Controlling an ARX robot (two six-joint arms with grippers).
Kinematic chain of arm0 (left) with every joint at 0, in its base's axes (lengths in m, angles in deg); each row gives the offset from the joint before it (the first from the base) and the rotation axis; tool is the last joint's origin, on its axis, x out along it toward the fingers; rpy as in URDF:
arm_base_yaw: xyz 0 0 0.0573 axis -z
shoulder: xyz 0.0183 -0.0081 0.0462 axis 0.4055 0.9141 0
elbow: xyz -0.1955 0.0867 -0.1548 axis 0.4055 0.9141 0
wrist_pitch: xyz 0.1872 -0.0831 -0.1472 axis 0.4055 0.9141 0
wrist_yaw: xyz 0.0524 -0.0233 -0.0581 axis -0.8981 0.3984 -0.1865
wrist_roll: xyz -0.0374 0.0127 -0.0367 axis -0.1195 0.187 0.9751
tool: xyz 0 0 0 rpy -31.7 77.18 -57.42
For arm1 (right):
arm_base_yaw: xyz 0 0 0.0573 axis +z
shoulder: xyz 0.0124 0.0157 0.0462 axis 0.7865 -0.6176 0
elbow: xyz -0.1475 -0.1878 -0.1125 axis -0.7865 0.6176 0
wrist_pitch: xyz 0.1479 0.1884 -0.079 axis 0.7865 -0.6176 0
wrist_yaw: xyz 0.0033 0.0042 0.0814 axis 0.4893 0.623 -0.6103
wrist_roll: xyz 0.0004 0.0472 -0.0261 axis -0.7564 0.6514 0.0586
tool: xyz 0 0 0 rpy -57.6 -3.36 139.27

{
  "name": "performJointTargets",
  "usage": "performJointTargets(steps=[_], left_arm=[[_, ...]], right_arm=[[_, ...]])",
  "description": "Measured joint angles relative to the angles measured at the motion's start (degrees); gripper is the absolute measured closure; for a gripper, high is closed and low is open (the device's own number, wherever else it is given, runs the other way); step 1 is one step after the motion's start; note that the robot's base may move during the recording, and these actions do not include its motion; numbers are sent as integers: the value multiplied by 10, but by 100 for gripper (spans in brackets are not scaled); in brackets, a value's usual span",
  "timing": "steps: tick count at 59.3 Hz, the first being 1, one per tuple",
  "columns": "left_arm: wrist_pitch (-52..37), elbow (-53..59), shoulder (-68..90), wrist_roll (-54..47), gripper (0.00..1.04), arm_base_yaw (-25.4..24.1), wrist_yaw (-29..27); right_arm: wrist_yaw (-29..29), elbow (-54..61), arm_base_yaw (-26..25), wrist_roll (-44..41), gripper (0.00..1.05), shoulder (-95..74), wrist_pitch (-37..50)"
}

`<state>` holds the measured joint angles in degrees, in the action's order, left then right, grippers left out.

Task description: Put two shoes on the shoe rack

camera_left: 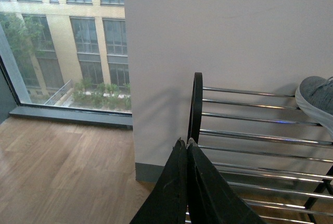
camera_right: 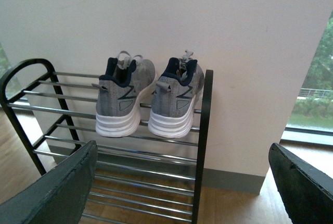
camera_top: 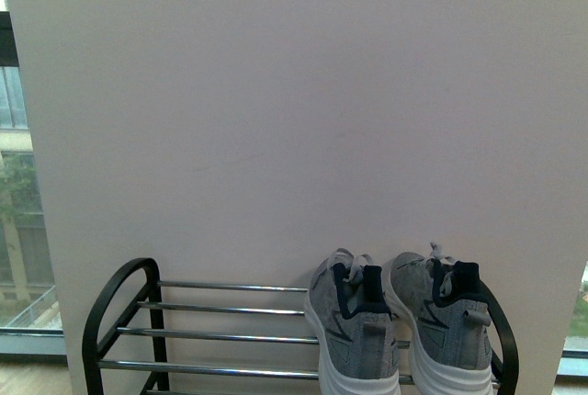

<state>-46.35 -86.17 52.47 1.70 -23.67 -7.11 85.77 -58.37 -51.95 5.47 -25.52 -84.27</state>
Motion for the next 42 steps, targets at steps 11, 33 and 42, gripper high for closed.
performJointTargets(steps=[11,33,42], left_arm=[[30,0,-32,0,104,0,0],[153,0,-134,0,104,0,0],[166,0,-156,0,104,-1,0]], right_arm=[[0,0,0,0,9,0,0],[0,0,0,0,9,0,0],[0,0,0,0,9,0,0]])
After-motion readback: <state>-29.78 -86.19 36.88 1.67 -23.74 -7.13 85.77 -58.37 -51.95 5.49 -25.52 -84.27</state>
